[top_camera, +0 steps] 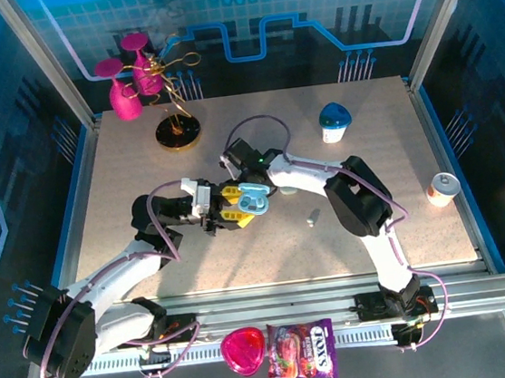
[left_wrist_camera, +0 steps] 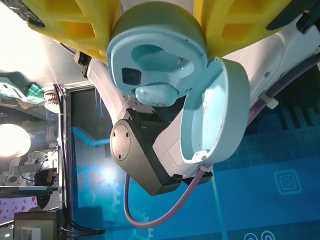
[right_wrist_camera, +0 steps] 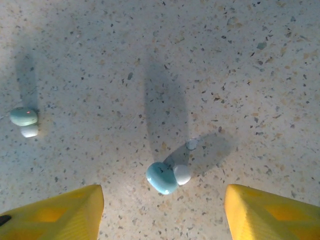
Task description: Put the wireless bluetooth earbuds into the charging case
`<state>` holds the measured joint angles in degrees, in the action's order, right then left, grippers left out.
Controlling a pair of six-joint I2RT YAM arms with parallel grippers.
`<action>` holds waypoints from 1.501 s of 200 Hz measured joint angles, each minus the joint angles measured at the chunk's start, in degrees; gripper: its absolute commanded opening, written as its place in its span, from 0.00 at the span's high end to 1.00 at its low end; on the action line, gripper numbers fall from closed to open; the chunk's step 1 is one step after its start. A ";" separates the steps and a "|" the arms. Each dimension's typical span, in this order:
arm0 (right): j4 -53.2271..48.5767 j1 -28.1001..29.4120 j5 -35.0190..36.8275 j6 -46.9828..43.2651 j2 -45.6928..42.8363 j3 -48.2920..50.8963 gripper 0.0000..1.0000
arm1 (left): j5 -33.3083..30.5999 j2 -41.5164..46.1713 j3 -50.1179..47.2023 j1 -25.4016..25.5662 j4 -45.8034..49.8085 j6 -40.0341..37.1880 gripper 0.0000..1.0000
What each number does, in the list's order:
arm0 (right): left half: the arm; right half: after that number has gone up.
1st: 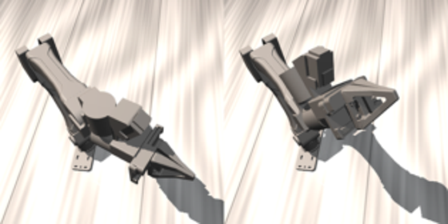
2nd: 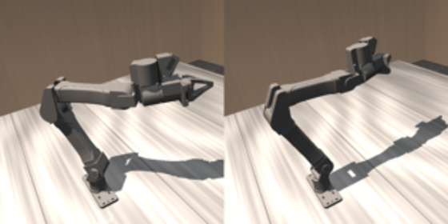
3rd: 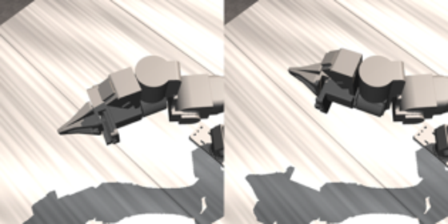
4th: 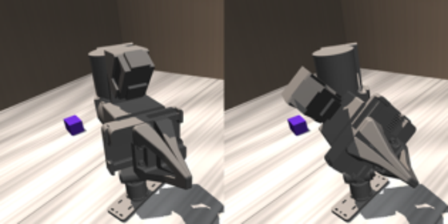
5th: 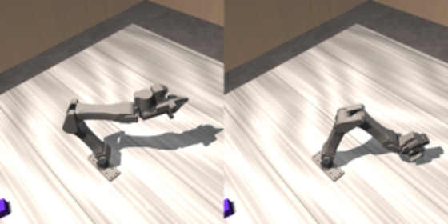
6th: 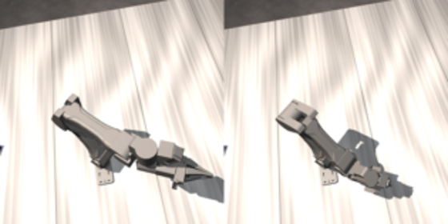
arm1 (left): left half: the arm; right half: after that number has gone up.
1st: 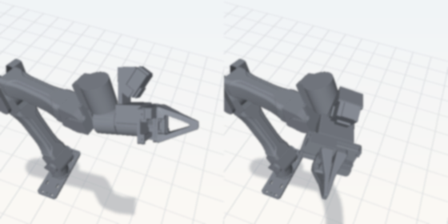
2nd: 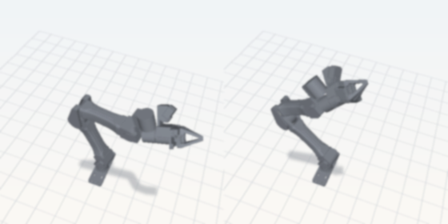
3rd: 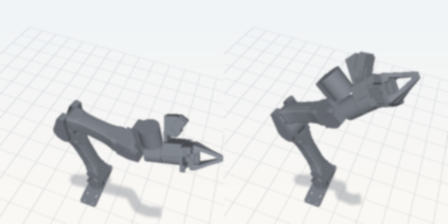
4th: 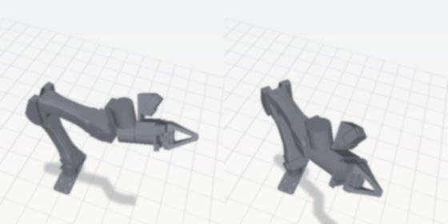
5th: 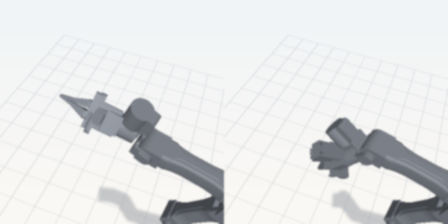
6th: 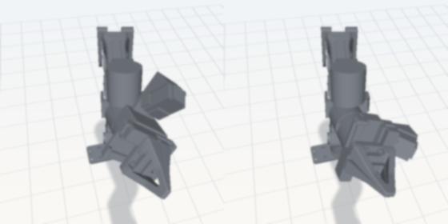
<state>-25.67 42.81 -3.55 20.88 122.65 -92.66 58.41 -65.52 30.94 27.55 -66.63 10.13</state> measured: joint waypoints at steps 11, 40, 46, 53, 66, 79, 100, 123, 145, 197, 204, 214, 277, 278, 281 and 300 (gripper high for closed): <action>-0.57 -0.02 0.17 -0.52 0.81 -0.63 0.36 | 0.00 0.00 0.00 0.00 0.37 -0.17 0.68; -1.84 -0.02 0.33 -1.77 3.30 -2.23 0.37 | 0.02 0.00 0.00 0.00 0.70 -1.18 0.68; -1.97 -0.02 0.22 -1.95 3.93 -2.49 0.37 | 0.02 0.00 0.00 0.00 0.79 -1.27 0.68; -2.03 -0.02 0.39 -2.38 4.63 -2.67 0.38 | 0.02 0.00 0.00 0.00 0.83 -1.29 0.68; -2.49 -0.13 0.09 -2.62 4.79 -3.28 0.39 | 0.02 0.00 0.00 0.00 0.92 -1.46 0.68; -2.45 -0.07 -0.09 -2.97 5.14 -3.69 0.40 | 0.02 0.00 0.00 0.00 1.09 -1.51 0.68; -2.49 -0.11 -0.22 -3.23 5.27 -3.74 0.43 | 0.02 0.00 0.00 0.00 1.79 -1.70 0.68; -2.67 -0.11 -0.04 -3.58 5.27 -3.74 0.45 | 0.02 0.00 0.00 0.00 2.32 -2.38 0.68; -2.86 -0.04 0.07 -4.09 5.25 -3.82 0.44 | 0.02 0.00 0.00 0.00 2.54 -2.71 0.68; -5.84 1.44 1.05 -6.03 5.09 -5.62 0.44 | -0.04 0.35 0.00 0.00 3.02 -2.69 0.68; -6.64 1.81 1.51 -6.47 5.11 -6.56 0.44 | -0.04 0.55 0.00 0.00 3.08 -2.69 0.68; -7.72 2.27 2.08 -7.30 5.11 -8.09 0.44 | -0.04 0.90 0.00 0.00 3.32 -2.71 0.68; -12.50 3.54 5.57 -11.96 6.49 -15.04 0.52 | -0.04 1.73 0.00 0.00 3.85 -2.73 0.68; -12.55 3.54 5.57 -12.09 6.56 -15.10 0.53 | -0.04 1.73 0.00 0.00 3.85 -2.73 0.68; -12.85 3.54 5.62 -12.37 6.82 -15.41 0.54 | -0.04 1.73 0.00 0.00 3.85 -2.73 0.68; -14.64 3.54 5.90 -13.70 8.68 -17.31 0.59 | -0.04 1.73 0.00 0.00 3.85 -2.73 0.68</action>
<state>-40.32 46.35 2.35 7.18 131.33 -109.97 58.37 -63.79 30.94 27.55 -62.78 7.40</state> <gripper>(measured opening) 0.437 0.347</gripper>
